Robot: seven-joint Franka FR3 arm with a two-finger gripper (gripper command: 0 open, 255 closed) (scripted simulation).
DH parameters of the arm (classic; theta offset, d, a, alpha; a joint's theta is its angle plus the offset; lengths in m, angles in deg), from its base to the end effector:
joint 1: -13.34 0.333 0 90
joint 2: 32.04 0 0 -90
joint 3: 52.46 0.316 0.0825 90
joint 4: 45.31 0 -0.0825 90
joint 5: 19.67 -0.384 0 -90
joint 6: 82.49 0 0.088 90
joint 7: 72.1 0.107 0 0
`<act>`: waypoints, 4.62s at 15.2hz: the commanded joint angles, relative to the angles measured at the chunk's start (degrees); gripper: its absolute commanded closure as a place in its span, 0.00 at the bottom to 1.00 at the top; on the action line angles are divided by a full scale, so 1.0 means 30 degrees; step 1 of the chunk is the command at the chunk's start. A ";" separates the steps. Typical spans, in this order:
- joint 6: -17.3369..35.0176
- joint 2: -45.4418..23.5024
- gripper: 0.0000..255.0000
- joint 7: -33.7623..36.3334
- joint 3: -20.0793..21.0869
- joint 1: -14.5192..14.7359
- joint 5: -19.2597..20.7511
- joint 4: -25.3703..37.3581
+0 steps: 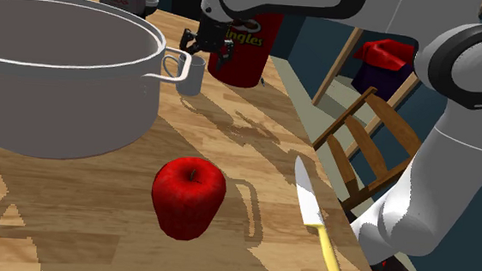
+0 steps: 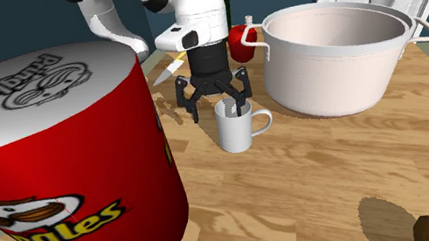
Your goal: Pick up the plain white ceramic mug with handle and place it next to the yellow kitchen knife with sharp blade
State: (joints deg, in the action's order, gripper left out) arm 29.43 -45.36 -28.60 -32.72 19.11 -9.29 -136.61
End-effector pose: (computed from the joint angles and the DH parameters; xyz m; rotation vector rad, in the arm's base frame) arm 0.5949 0.2485 0.5175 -3.0995 0.4246 -0.2679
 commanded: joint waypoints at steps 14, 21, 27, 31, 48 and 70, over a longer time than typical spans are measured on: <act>0.0360 -0.0042 1.00 0.0031 -0.0021 -0.0022 0.0032 -0.0319; -0.0387 -0.0007 1.00 -0.0060 0.0003 0.0007 -0.0021 0.0401; -0.1941 -0.0068 1.00 -0.0215 0.0047 0.0098 -0.0064 0.2020; -0.3026 -0.0216 1.00 -0.0298 0.0074 0.0191 -0.0042 0.3250; -0.8495 -0.2280 1.00 -0.0563 0.0151 0.1179 0.0698 1.0704; -0.6835 1.2251 1.00 0.0100 0.0234 0.0955 -0.4238 -0.4725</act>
State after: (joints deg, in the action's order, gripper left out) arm 9.14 -10.63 -28.54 -32.02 21.61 -21.37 -149.10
